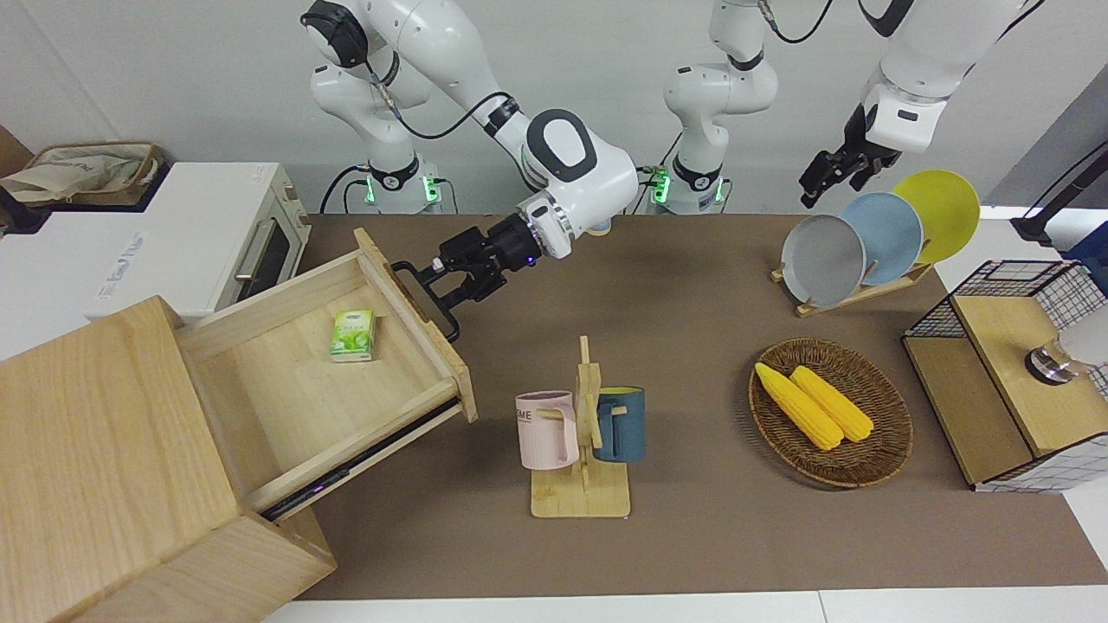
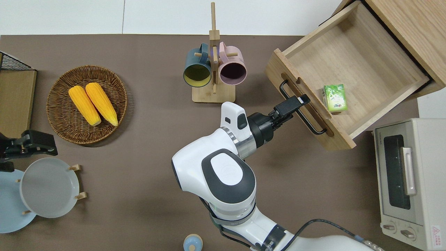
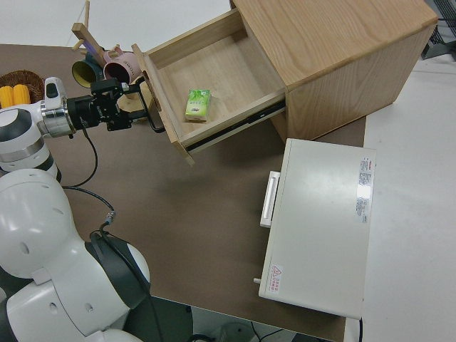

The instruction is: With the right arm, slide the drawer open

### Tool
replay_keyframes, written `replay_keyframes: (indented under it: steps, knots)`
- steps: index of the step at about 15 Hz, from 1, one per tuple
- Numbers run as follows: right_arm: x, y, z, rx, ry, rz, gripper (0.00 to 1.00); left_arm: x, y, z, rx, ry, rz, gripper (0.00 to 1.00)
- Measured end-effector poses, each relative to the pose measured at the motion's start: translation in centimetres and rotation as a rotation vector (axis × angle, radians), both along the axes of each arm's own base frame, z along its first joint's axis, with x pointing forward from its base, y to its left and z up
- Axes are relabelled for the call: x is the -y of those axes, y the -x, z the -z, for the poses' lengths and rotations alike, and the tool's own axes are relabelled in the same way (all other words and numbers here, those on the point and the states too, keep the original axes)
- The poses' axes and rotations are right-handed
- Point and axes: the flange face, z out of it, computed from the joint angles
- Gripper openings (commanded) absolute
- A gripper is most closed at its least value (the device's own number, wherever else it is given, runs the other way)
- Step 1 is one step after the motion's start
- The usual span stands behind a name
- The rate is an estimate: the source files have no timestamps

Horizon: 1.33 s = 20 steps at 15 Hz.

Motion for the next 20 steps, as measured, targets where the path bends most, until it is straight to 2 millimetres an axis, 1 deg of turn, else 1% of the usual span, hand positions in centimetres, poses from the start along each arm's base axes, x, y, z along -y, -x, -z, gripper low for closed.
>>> replay_keyframes:
  steps: [4,9,12,15,20]
  knots:
    - [-1.2,0.9,0.1,-0.009,-0.006,-0.014,0.987,0.0,0.0,0.0,0.000,0.000,0.000,0.99]
    - [-3.4,2.8,0.4,-0.032,-0.037,-0.028,0.990,0.0,0.0,0.0,0.000,0.000,0.000,0.99]
    - [-3.5,3.1,-0.1,-0.031,-0.059,-0.011,0.987,0.0,0.0,0.0,0.000,0.000,0.000,0.99]
    - [-2.4,2.7,-1.5,-0.034,-0.119,0.019,0.990,0.0,0.0,0.0,0.000,0.000,0.000,0.99]
    - [-0.2,2.7,-5.9,-0.043,-0.311,0.074,0.990,0.0,0.0,0.0,0.000,0.000,0.000,0.99]
